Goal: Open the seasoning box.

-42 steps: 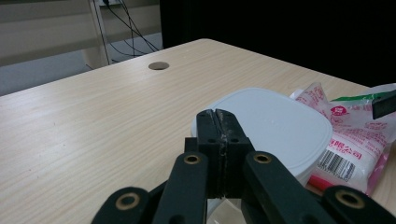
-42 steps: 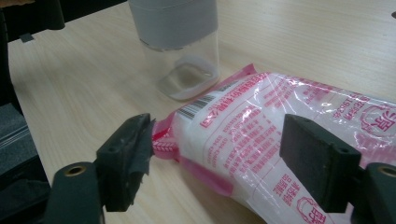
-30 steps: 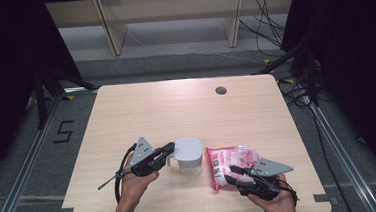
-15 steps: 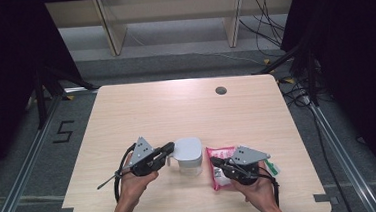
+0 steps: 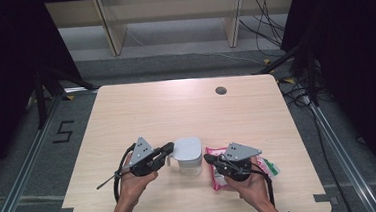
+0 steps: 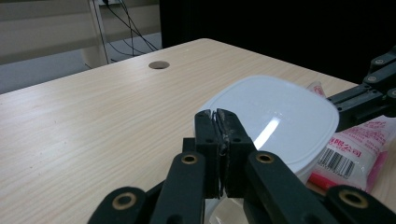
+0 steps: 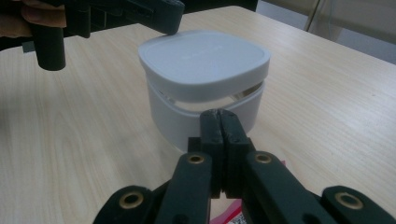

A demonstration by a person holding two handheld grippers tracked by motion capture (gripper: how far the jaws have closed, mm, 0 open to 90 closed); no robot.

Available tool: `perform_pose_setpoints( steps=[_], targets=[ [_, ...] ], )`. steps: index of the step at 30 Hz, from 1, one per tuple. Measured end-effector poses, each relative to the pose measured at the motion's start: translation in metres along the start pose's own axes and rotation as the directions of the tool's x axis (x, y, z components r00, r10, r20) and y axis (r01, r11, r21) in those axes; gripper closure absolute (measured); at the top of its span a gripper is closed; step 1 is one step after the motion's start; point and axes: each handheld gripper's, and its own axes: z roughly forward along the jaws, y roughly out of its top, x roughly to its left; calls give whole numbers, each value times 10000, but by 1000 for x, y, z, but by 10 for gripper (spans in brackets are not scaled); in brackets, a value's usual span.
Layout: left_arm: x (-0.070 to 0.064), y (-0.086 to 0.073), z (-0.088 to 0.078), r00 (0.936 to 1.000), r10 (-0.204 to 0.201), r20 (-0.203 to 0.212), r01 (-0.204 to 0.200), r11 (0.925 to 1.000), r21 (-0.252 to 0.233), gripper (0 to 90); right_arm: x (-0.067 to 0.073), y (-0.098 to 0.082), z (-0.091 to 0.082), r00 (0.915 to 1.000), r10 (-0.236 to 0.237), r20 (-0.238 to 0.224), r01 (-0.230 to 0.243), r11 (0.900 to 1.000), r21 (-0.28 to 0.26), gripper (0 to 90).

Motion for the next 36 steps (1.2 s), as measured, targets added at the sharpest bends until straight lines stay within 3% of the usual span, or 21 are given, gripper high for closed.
perform_pose_setpoints(
  steps=[1, 4, 5, 6, 7, 12, 13, 14, 16, 17, 20, 22, 24, 26, 27, 29, 31, 33, 36],
  targets=[
    [0, 0, 0, 10000, -28, -6, 28, 10000, -20, 871, 2, 1, 0, 9999, 100, 16, -100, 9999, 116, 900],
    [2, -1, 0, 10000, 9, 52, -9, 10000, -77, 871, 0, 2, 2, 9995, -327, -8, 327, 9995, 50, 900],
    [2, -1, 0, 10000, -93, 33, 93, 9999, -78, 871, 3, 3, 2, 10000, 88, 3, -88, 9999, 63, 900],
    [2, -1, 0, 10000, -81, 47, 82, 9999, -68, 871, 3, 3, 2, 10000, 88, 3, -88, 9999, 63, 900],
    [2, -1, 0, 10000, -17, 47, 18, 10000, -62, 871, 1, 4, 3, 9996, -260, 58, 261, 9997, -15, 900],
    [3, -1, 0, 10000, 52, 68, -52, 10000, -43, 870, 4, 9, 4, 10000, -11, -41, 10, 10000, -98, 900],
    [2, -1, 0, 9999, -98, 33, 98, 9999, -62, 870, 3, 10, 3, 9999, 43, -143, -43, 10000, -18, 900],
    [3, -2, 0, 9999, -132, 31, 133, 9999, -93, 869, 1, 11, 3, 9996, -207, -182, 205, 9998, -86, 900],
    [3, -2, 0, 9999, -129, 33, 129, 9999, -87, 862, 2, 12, 3, 9999, -81, -142, 80, 9999, -75, 900],
    [4, -2, 0, 9999, -2, 145, 4, 9999, -116, 857, 1, 13, 4, 9992, -368, -156, 364, 9991, -223, 900],
    [7, 1, -4, 10000, -17, 25, 17, 10000, -68, 823, 5, 15, 5, 9999, -108, -132, 104, 9995, -305, 900],
    [10, 1, -7, 9999, -45, 99, 46, 9999, -115, 786, 5, 18, 7, 9994, -296, -182, 291, 9992, -275, 900],
    [12, 1, -11, 9994, -179, 280, 178, 9998, 44, 699, 7, 19, 9, 9997, -141, -179, 136, 9996, -264, 900],
    [16, -1, -18, 9988, 206, 443, -223, 9990, 392, 595, 9, 23, 11, 9996, -183, -207, 175, 9992, -350, 900],
    [16, -4, -20, 9994, 28, 354, -44, 9990, 439, 563, 8, 25, 12, 9993, -253, -272, 240, 9986, -473, 900],
    [17, -8, -22, 9992, 153, 375, -171, 9987, 486, 537, 8, 27, 13, 9983, -391, -425, 372, 9983, -444, 900],
    [17, -18, -26, 9990, 189, 398, -217, 9973, 706, 498, 11, 30, 16, 9987, -414, -284, 399, 9978, -532, 900],
    [18, -25, -28, 9993, 181, 317, -209, 9958, 888, 417, 14, 34, 18, 9978, -513, -413, 492, 9976, -492, 900],
    [18, -32, -29, 9984, 81, 561, -125, 9968, 788, 406, 17, 36, 19, 9986, -385, -353, 368, 9982, -464, 900]
  ],
)
